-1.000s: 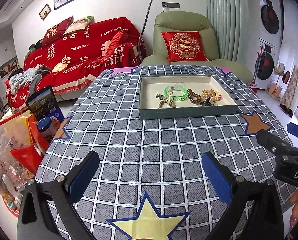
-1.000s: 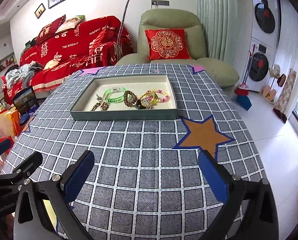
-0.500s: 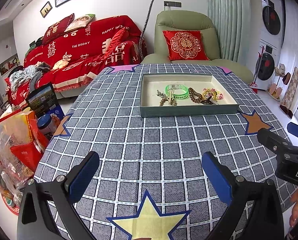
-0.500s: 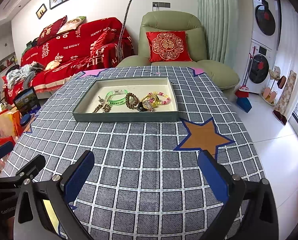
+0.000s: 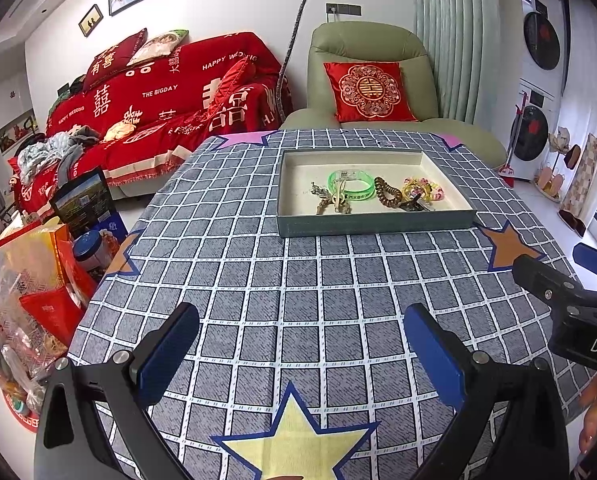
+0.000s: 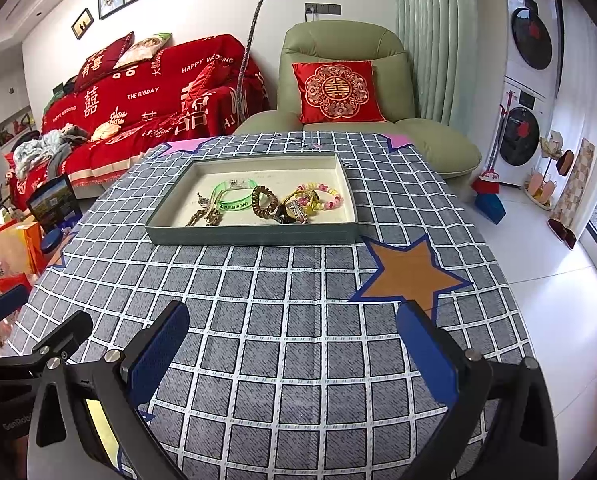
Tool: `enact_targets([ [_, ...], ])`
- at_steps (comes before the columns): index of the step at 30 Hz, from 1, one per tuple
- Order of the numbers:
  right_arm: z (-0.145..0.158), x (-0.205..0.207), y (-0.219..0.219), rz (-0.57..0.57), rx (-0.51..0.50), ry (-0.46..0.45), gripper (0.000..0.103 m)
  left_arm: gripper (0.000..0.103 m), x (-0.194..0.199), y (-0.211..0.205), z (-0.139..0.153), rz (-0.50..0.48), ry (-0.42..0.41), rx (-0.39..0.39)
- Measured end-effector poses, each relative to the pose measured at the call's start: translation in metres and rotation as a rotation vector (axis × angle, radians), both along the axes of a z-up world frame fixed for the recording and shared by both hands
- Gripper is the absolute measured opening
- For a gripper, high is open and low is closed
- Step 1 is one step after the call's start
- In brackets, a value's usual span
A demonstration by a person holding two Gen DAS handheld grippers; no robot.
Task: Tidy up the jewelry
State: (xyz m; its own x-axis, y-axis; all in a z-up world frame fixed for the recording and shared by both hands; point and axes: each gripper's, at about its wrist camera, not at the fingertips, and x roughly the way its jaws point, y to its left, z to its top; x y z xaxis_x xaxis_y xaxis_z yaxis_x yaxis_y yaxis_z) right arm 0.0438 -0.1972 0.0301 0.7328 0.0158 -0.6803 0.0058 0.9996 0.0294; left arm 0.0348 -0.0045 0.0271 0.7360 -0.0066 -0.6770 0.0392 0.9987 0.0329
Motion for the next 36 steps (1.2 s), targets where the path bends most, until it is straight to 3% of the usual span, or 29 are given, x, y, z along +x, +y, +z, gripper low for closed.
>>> enact_targets([
  [36,0.0056,-0.0032,-0.001,0.002,0.007,-0.008,0.103,0.103,-0.0005,-0.0009,0.0041,-0.001,0.001,-0.002],
])
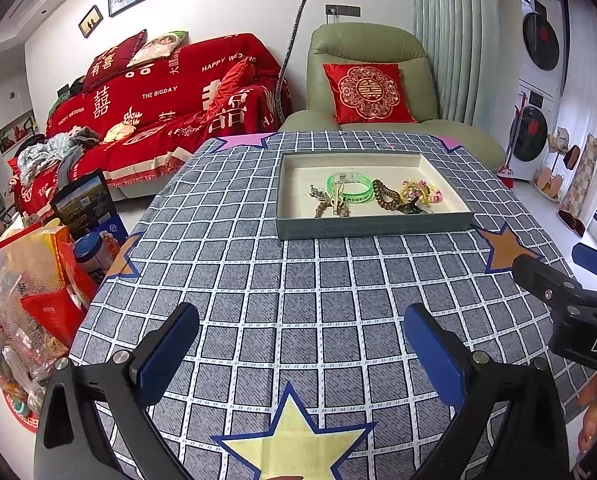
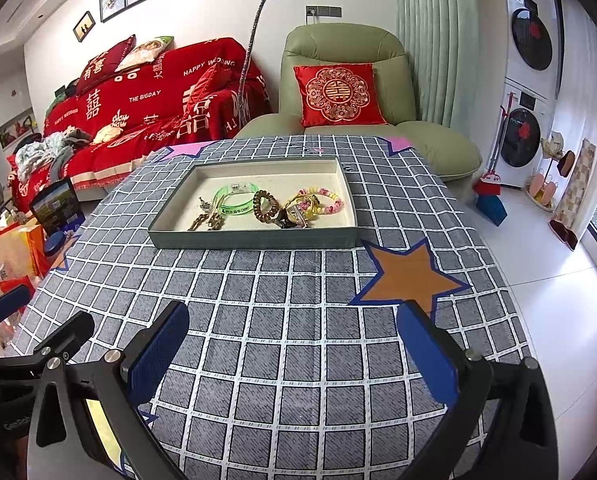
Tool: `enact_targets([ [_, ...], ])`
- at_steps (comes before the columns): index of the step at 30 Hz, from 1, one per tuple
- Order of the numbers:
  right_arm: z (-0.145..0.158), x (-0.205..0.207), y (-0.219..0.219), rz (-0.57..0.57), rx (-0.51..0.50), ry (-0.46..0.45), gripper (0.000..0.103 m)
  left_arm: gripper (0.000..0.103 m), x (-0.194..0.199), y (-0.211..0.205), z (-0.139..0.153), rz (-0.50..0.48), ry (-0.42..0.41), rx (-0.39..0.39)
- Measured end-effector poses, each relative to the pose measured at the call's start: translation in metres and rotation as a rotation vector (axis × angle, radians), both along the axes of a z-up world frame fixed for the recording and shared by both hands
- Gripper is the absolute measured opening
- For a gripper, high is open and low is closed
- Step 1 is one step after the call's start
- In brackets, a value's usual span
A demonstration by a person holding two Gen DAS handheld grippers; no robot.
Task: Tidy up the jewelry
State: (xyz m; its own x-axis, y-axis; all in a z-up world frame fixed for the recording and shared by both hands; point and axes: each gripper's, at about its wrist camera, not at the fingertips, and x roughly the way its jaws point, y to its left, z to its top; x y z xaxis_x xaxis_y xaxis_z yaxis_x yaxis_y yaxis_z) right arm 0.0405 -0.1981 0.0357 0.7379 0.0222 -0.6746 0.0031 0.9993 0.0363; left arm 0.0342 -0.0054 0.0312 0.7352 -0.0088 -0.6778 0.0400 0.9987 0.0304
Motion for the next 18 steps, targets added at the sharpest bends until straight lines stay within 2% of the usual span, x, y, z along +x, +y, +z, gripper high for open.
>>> enact_targets([
  [18,0.0006,-0.0008,0.0,0.002,-0.002,-0.004,0.103,0.103,-0.001,0.0013,0.0014,0.005,-0.001,0.0],
])
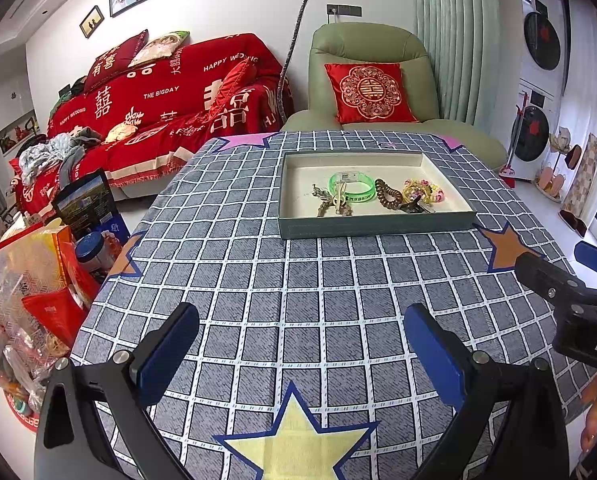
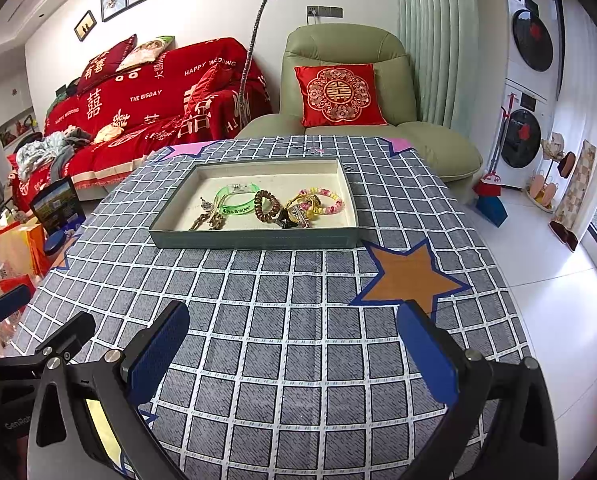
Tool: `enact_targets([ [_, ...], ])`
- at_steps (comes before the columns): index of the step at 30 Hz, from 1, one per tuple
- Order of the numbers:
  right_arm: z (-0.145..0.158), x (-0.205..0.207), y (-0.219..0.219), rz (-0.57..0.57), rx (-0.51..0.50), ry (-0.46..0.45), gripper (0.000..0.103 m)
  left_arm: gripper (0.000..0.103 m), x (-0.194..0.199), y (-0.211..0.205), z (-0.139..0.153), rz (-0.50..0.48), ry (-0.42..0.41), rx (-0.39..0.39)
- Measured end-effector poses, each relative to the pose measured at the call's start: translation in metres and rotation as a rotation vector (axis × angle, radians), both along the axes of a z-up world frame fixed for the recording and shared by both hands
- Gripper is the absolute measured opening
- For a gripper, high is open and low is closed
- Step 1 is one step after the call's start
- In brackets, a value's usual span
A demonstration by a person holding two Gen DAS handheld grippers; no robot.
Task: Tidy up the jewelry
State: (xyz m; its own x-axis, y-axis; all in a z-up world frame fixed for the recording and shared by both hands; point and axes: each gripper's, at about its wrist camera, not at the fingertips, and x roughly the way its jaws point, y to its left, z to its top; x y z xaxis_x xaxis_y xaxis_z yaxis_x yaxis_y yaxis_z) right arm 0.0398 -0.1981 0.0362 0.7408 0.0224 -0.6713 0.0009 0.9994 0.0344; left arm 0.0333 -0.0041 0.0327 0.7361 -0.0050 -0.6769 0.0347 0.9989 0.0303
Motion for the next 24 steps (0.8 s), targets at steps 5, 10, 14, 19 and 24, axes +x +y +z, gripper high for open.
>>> enact_targets([
  [5,0.0,-0.0001,0.0,0.001,0.001,0.003,0.103,0.103,-0.0007,0.0017,-0.0004,0.003,0.003,-0.001],
  [10,0.0013,-0.0025,0.0019,0.006,-0.006,0.004,0.103,0.103,-0.0004,0.0025,-0.0012,0.008,-0.002,0.001],
  [14,0.0008,-0.0033,0.0026,0.009,-0.006,0.005,0.103,0.103,0.0003,0.0025,-0.0026,0.006,0.004,0.001],
  [19,-0.0007,-0.0031,0.0019,0.007,-0.004,0.007,0.103,0.103,0.0014,0.0029,-0.0042,0.0,0.013,-0.011],
  [24,-0.001,-0.0029,0.0013,0.008,-0.003,0.008,0.103,0.103,0.0011,0.0018,-0.0033,-0.01,0.011,-0.012],
])
